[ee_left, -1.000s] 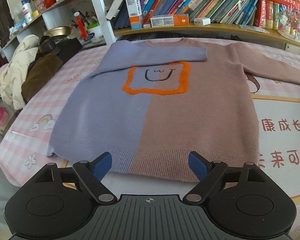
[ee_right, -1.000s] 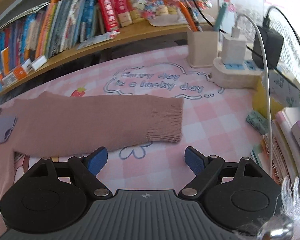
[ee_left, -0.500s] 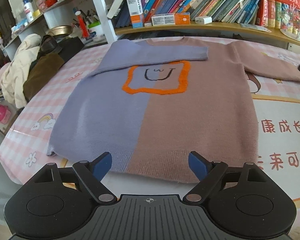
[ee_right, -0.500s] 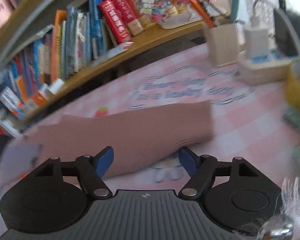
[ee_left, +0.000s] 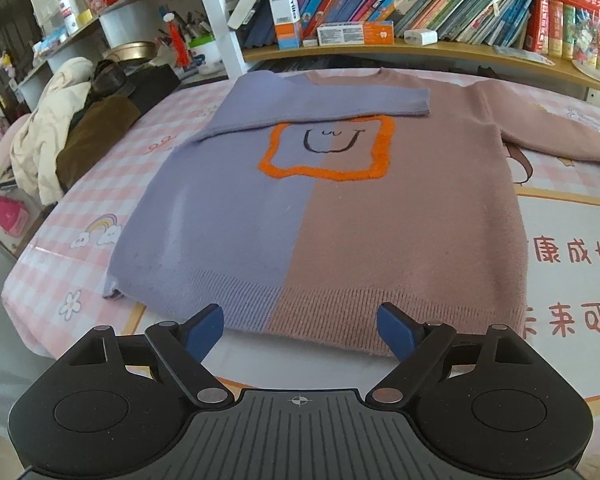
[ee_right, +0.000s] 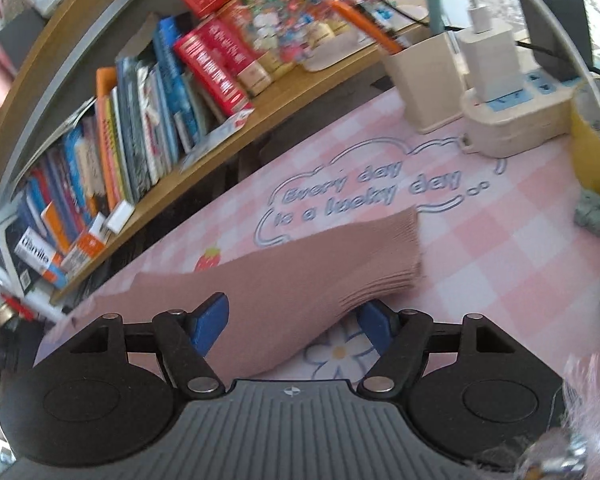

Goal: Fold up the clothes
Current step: 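Close the right gripper on the pink sleeve cuff, then lift the pink sleeve with the right gripper and carry it toward the lavender half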

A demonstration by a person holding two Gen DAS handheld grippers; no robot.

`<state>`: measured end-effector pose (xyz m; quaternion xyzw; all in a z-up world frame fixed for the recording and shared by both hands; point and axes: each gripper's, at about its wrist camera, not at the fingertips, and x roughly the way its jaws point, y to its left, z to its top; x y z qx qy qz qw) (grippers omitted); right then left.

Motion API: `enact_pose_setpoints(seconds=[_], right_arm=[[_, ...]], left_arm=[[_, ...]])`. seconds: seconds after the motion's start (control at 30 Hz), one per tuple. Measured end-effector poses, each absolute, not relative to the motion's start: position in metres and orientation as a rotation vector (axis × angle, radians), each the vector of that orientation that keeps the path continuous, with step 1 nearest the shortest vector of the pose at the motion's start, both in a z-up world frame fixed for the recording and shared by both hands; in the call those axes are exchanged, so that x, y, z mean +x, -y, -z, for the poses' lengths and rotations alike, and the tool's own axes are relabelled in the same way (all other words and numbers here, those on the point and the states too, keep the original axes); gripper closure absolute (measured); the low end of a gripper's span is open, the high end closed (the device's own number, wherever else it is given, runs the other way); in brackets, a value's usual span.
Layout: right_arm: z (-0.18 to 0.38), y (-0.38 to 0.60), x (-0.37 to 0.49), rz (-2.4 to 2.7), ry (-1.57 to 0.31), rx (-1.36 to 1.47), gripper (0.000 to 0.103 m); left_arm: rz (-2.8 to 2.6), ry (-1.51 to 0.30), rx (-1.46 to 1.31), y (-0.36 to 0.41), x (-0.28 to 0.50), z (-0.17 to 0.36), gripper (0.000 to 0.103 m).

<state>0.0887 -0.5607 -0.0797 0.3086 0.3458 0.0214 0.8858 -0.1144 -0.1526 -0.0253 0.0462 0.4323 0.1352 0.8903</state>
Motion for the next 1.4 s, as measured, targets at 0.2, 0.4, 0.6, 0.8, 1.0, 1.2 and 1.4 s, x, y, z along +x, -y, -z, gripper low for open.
enact_pose_setpoints(seconds=[0.2, 0.4, 0.6, 0.8, 1.0, 1.2, 1.4], right_arm=[[0.083, 0.573, 0.087, -0.007, -0.703, 0.696, 0.05], [0.085, 0.579, 0.084, 0.037, -0.701, 0.74, 0.065], [0.093, 0.589, 0.082, 0.095, -0.716, 0.798, 0.095], [0.087, 0.589, 0.084, 0.083, -0.716, 0.811, 0.098], [0.057, 0.573, 0.09, 0.001, -0.661, 0.785, 0.098], [0.026, 0.545, 0.096, -0.109, -0.624, 0.754, 0.098], [0.002, 0.511, 0.104, -0.192, -0.603, 0.752, 0.098]], left_arm=[[-0.266, -0.9, 0.104, 0.154, -0.113, 0.026, 0.017], [-0.275, -0.901, 0.087, 0.149, -0.114, 0.027, 0.017], [-0.267, -0.899, 0.093, 0.148, -0.113, 0.027, 0.017], [-0.253, -0.892, 0.11, 0.15, -0.113, 0.025, 0.017], [-0.249, -0.877, 0.111, 0.148, -0.113, 0.023, 0.017], [-0.244, -0.854, 0.112, 0.141, -0.112, 0.02, 0.017], [-0.215, -0.794, 0.154, 0.134, -0.115, 0.013, 0.017]])
